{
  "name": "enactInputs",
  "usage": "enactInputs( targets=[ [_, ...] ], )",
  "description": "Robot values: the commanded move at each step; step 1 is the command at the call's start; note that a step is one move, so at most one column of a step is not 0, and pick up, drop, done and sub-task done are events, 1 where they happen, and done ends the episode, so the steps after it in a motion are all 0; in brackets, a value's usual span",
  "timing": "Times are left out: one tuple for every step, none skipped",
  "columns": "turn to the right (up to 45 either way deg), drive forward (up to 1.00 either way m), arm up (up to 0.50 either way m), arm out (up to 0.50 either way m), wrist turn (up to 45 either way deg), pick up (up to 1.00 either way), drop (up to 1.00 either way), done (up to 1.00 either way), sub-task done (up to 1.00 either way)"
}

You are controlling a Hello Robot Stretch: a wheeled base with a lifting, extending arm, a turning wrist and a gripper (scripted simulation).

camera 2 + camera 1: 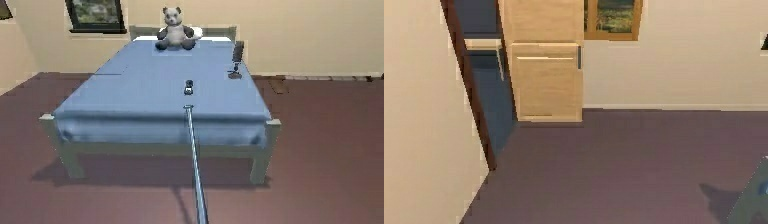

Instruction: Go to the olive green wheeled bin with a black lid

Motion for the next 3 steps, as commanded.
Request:
enactInputs(
  targets=[
    [0.0, 0.60, 0.00, 0.00, 0.0, 0.00, 0.00, 0.00, 0.00],
    [-21.0, 0.00, 0.00, 0.00, 0.0, 0.00, 0.00, 0.00, 0.00],
    [0.0, 1.00, 0.00, 0.00, 0.0, 0.00, 0.00, 0.00, 0.00]
  ],
)
